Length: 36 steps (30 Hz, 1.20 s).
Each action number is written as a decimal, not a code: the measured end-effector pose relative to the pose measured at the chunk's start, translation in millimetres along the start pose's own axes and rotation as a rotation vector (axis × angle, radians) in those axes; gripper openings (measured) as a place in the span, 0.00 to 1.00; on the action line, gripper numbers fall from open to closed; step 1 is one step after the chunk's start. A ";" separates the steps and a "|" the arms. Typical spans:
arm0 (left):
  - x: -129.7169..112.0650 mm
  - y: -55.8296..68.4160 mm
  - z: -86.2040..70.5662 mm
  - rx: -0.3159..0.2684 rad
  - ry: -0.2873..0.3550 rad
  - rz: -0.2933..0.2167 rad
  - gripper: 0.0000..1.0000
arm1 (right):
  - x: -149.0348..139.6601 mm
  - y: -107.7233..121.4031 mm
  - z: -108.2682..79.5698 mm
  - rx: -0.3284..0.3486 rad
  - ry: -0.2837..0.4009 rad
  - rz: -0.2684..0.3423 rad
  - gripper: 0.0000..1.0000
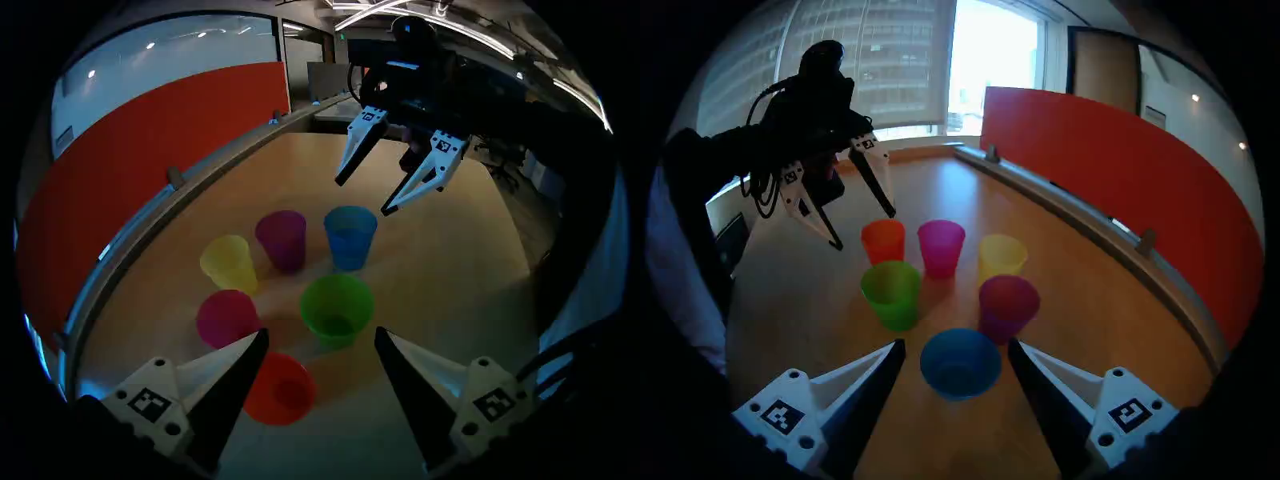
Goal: Pour water
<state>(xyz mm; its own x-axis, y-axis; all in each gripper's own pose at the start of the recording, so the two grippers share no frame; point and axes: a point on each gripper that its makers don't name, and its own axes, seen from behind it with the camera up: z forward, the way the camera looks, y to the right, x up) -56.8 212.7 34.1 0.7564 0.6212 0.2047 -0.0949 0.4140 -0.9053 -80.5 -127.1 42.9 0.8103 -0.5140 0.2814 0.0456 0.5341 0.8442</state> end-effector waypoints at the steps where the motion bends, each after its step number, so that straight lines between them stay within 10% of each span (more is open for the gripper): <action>1: -0.4 1.2 2.5 -0.005 -0.005 0.001 0.99 | -2.7 -0.1 0.9 0.003 -0.005 0.000 0.99; 36: -9.0 12.1 55.8 -0.030 -0.089 0.021 0.99 | -33.2 0.0 14.3 0.023 -0.048 0.011 0.99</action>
<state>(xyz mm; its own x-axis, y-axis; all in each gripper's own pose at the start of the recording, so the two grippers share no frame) -100.9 249.3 42.0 0.6938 0.6869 0.2165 -0.0899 0.3809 -0.9202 -115.7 -119.7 40.0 0.7819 -0.5400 0.3115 0.0230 0.5244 0.8512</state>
